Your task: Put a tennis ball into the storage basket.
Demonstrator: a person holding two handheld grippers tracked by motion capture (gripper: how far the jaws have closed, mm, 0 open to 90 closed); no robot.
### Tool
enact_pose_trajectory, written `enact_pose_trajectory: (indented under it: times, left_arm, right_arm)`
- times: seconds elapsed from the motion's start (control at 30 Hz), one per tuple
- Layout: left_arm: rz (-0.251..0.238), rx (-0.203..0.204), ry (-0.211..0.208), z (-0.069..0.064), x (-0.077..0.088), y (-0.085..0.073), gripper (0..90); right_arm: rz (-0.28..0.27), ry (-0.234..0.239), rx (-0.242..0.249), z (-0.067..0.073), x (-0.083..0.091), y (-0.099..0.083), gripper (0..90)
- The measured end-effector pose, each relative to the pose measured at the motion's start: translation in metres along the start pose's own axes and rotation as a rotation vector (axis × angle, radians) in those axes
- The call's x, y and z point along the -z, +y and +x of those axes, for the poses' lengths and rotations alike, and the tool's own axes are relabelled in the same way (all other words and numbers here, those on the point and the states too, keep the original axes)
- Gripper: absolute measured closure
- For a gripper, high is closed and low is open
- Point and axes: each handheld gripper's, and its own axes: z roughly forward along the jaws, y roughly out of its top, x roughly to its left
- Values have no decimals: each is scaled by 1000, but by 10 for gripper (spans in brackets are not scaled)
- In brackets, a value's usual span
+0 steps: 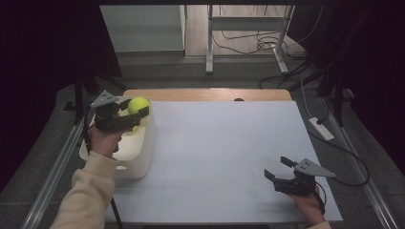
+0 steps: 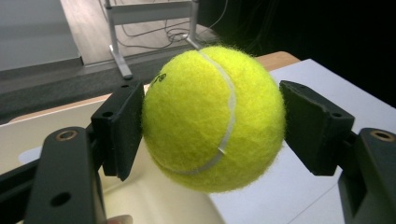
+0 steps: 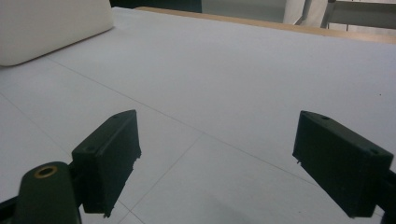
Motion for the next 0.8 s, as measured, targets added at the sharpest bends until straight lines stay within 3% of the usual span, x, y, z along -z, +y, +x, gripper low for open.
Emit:
enact_pose_trajectory:
  times: [0.43, 0.8]
  left_arm:
    - [50, 8, 75, 14, -3, -3, 271]
    - [89, 26, 88, 24, -9, -6, 270]
  right_arm:
    - [-2, -1, -1, 0, 0, 0, 148]
    - [-1, -3, -2, 0, 0, 0, 148]
